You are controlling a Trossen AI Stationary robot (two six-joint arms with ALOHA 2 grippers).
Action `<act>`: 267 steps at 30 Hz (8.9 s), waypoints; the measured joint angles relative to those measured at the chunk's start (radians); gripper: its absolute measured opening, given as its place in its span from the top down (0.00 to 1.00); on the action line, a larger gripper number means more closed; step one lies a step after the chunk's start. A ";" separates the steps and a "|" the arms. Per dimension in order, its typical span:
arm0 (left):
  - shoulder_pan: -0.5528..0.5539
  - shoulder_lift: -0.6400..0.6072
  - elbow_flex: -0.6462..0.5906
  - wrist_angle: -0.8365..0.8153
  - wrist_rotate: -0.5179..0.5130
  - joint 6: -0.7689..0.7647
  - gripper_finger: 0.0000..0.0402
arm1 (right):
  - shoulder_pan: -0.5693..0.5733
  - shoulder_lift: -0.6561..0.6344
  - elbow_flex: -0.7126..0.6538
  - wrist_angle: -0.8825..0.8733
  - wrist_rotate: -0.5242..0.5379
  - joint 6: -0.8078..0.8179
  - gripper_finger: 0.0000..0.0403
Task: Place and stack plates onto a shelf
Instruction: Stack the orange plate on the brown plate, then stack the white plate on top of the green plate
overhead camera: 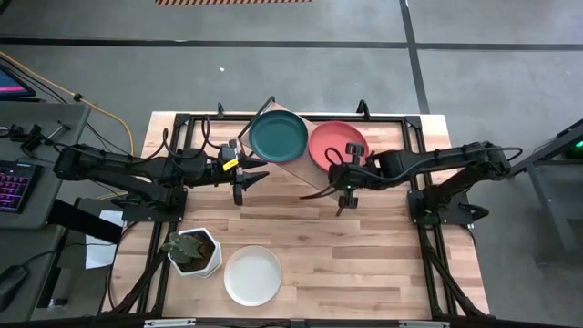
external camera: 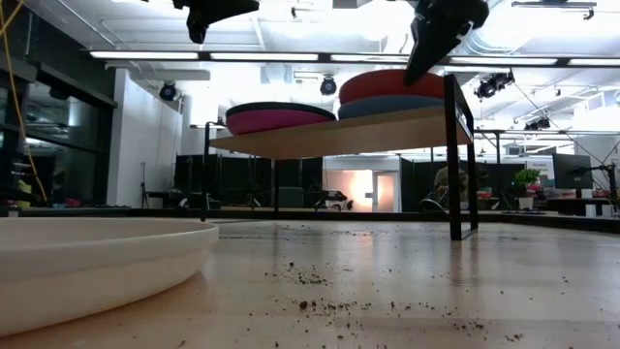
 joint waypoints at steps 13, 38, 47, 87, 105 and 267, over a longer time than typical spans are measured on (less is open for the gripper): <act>0.000 0.000 0.000 0.000 0.000 -0.001 0.63 | 0.000 0.000 0.000 0.046 -0.001 0.036 0.83; -0.001 0.000 0.000 -0.004 0.001 -0.001 0.63 | -0.433 -0.175 0.046 0.030 -0.007 -0.056 0.97; 0.000 0.000 0.000 -0.003 0.001 -0.004 0.63 | -0.810 -0.166 -0.082 0.202 -0.394 0.243 1.00; 0.000 0.000 0.000 -0.004 -0.021 -0.052 0.63 | -0.539 -0.551 -0.235 0.424 -0.625 0.197 1.00; 0.000 0.000 0.000 -0.003 -0.022 -0.053 0.63 | -0.282 -0.689 -0.475 0.813 -0.472 0.291 1.00; 0.677 0.550 0.737 -1.151 0.180 -0.209 0.93 | -0.271 -0.558 -0.473 0.708 -0.475 0.349 1.00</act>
